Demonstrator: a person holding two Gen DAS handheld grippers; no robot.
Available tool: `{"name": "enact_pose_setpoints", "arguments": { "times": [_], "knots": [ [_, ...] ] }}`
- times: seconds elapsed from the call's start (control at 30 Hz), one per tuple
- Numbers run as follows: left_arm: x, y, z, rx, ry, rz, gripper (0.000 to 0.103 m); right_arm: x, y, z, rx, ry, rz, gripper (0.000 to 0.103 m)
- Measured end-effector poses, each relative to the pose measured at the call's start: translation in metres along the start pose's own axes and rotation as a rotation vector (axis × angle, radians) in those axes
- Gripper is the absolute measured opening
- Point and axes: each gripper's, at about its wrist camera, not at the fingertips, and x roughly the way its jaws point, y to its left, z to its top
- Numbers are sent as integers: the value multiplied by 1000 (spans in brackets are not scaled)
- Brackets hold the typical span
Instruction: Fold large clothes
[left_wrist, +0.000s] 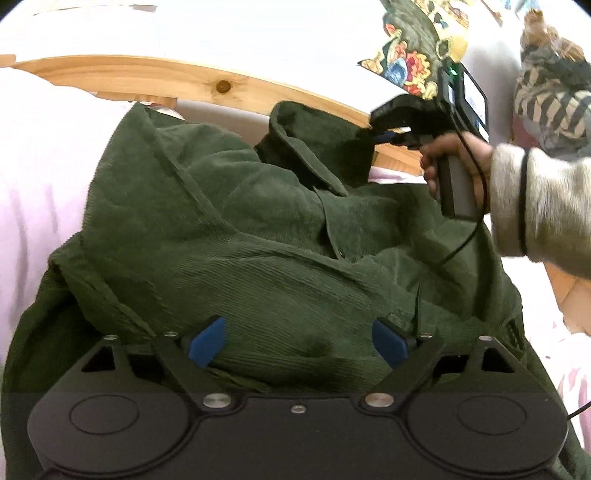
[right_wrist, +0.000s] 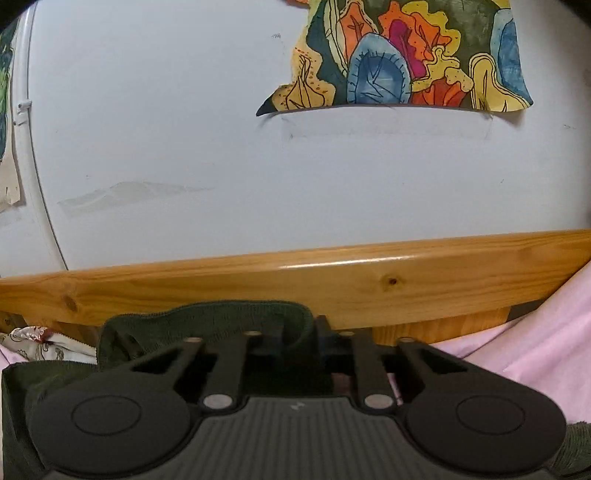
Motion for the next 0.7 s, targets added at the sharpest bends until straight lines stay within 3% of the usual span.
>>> {"name": "enact_pose_setpoints", "arguments": {
  "times": [0.17,0.3,0.5,0.6,0.7],
  "knots": [
    [-13,2,4,-26,-45,25,89,-56,3,-24,-121,-55,91,7],
    [-40,-6,7,21,-178,93,89,-130,11,-56,-278,-145,158,7],
    [-77,-10,10,3,-298,95,92,-225,28,-136,-583,-275,171,7],
    [-90,-8,9,-14,-304,93,93,-240,31,-178,-676,-221,151,6],
    [-98,-8,8,-8,-294,96,94,-228,28,-211,-748,-154,112,6]
  ]
}}
